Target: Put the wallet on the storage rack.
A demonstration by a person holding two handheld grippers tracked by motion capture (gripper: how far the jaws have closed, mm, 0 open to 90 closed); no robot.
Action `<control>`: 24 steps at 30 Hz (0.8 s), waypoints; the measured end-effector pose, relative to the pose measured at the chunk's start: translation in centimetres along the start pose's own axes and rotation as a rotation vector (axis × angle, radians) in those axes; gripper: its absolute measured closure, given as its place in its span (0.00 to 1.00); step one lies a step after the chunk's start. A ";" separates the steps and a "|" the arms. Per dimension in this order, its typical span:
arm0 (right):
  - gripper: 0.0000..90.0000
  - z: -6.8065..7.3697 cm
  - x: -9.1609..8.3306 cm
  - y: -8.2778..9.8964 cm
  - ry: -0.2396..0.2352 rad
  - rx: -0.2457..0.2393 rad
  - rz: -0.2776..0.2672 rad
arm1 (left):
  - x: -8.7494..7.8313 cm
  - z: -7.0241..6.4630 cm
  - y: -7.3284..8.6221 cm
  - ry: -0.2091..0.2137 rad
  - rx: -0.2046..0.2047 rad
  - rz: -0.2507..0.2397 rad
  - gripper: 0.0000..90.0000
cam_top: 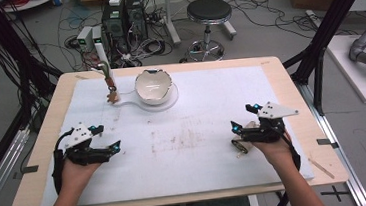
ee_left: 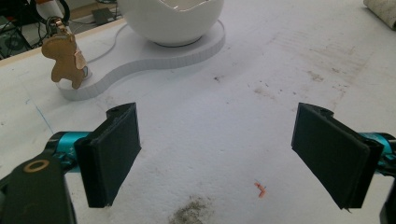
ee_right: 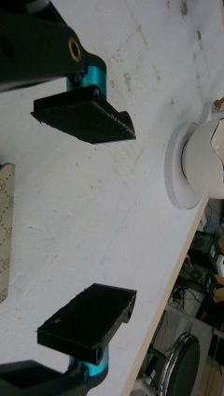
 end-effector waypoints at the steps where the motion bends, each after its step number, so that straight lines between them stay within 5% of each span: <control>1: 0.23 -0.1 -0.1 0.0 0.002 0.004 -0.002 | 0.0 0.0 0.0 0.000 0.000 0.000 0.17; 9: 0.23 -0.2 -0.9 0.6 0.014 0.011 -0.002 | -0.2 -0.4 -0.4 0.005 0.000 -0.012 0.17; 14: 0.23 -0.5 -1.6 1.3 0.021 0.023 0.009 | 0.4 -0.8 -1.0 0.049 -0.032 -0.047 0.17; 24: 0.23 -2.2 -3.7 2.9 0.059 0.048 0.017 | 3.8 -2.2 -3.7 0.120 -0.004 -0.069 0.17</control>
Point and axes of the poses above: each handheld gripper's, and its own axes: x roughly forward along the jaws, y roughly out of its underside, z roughly to its left, the point moved 9 cm from there along x, roughly forward along the jaws, and after that the axes turned 15 degrees about y, right-handed, at the moved point
